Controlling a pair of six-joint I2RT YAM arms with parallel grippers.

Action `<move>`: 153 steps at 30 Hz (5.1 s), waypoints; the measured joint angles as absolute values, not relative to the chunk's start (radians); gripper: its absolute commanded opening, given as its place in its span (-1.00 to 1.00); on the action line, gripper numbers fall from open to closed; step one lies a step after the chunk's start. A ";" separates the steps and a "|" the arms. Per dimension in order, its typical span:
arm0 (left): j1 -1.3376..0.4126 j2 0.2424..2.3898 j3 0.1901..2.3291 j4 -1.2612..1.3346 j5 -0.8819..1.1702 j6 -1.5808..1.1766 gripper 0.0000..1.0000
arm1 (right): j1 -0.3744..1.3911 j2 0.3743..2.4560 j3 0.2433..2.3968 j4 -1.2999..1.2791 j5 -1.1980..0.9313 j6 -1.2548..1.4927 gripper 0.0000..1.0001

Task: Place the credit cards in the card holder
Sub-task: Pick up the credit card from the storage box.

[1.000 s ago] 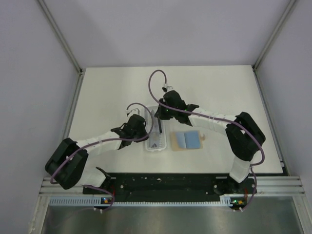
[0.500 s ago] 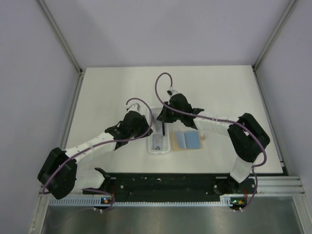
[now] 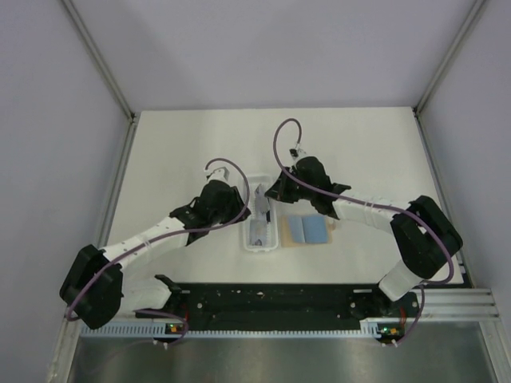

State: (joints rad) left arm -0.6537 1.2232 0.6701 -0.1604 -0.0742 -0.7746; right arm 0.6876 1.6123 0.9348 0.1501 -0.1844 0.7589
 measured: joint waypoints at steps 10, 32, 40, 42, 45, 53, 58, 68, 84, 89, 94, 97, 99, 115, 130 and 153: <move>-0.654 1.167 0.669 -0.072 -0.035 -0.776 -0.10 | 0.601 1.580 0.745 0.390 -0.355 0.918 -1.00; -0.654 1.121 0.622 0.019 -0.015 -0.788 -0.09 | 0.527 1.796 0.580 1.218 -0.624 1.419 -1.00; -0.654 1.114 0.610 0.064 -0.015 -0.805 -0.10 | 0.527 1.826 0.575 1.263 -0.641 1.490 -1.00; -0.653 1.114 0.603 0.078 -0.015 -0.810 -0.10 | 0.527 1.827 0.575 1.272 -0.643 1.498 -1.00; -0.654 1.114 0.596 0.091 -0.015 -0.814 -0.10 | 0.527 1.827 0.575 1.276 -0.647 1.512 -1.00; -0.653 1.097 0.585 0.099 -0.016 -0.817 -0.09 | 0.525 1.828 0.561 1.287 -0.649 1.536 -1.00; -0.653 1.055 0.566 0.105 -0.024 -0.820 -0.08 | 0.525 1.832 0.561 1.291 -0.649 1.556 -1.00; -0.653 1.057 0.561 0.130 -0.023 -0.836 -0.09 | 0.521 1.846 0.548 1.294 -0.649 1.584 -1.00; -0.653 1.055 0.550 0.134 -0.032 -0.842 0.56 | 0.506 1.839 0.536 1.292 -0.653 1.587 -1.00; -0.653 1.049 0.545 0.154 -0.007 -0.849 0.64 | 0.506 1.806 0.536 1.293 -0.659 1.591 -1.00; -0.649 1.034 0.544 0.186 0.022 -0.858 0.61 | 0.506 1.774 0.537 1.294 -0.669 1.593 -1.00; -0.649 1.028 0.535 0.215 0.037 -0.867 0.54 | 0.506 1.767 0.537 1.294 -0.676 1.595 -1.00; -0.649 1.027 0.527 0.236 0.047 -0.873 0.47 | 0.506 1.766 0.537 1.294 -0.680 1.598 -1.00; -0.649 1.032 0.521 0.296 0.083 -0.897 0.07 | 0.506 1.720 0.537 1.293 -0.693 1.614 -1.00; -0.646 1.028 0.500 0.331 0.088 -0.896 -0.25 | 0.506 1.695 0.537 1.290 -0.697 1.625 -1.00; -0.640 0.962 0.473 0.318 0.077 -0.888 -0.49 | 0.505 1.687 0.537 1.293 -0.698 1.626 -1.00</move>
